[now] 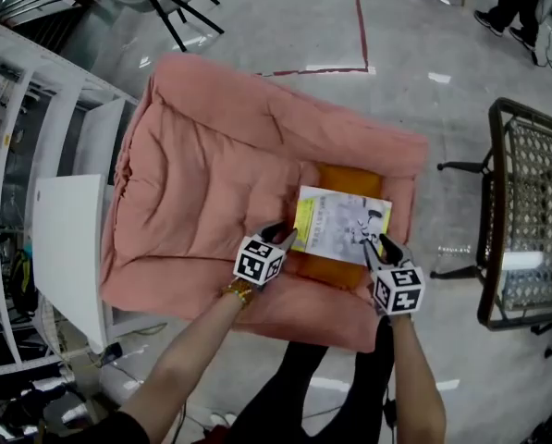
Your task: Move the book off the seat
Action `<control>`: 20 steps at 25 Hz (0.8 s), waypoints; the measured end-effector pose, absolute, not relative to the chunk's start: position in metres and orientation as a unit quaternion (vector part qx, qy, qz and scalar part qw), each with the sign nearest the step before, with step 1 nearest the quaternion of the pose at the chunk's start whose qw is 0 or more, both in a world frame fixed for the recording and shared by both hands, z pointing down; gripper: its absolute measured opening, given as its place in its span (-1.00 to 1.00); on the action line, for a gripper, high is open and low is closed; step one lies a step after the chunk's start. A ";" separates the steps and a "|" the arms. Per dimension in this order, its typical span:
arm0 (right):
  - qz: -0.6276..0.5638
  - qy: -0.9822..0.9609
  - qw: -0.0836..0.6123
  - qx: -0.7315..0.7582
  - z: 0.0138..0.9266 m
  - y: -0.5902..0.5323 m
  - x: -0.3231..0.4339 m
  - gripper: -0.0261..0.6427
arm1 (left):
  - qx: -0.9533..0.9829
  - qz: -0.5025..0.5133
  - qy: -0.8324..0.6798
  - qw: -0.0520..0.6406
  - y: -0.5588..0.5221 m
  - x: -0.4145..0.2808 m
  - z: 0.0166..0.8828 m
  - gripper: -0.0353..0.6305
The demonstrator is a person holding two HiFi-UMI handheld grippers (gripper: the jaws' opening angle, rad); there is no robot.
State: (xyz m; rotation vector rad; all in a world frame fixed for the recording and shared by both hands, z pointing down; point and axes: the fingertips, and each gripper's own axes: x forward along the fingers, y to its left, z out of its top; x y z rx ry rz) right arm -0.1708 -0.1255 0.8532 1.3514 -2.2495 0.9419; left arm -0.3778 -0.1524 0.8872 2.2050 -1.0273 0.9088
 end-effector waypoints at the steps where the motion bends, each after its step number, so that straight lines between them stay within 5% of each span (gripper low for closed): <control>1: 0.336 -0.792 0.178 0.477 0.860 -0.127 -0.171 -0.47 | 0.817 0.339 -0.378 0.272 -0.153 -0.379 0.894 -0.53; 20: 0.424 -0.750 0.161 0.482 0.942 -0.138 -0.158 -0.13 | 0.825 0.320 -0.334 0.324 -0.177 -0.367 0.951 -0.18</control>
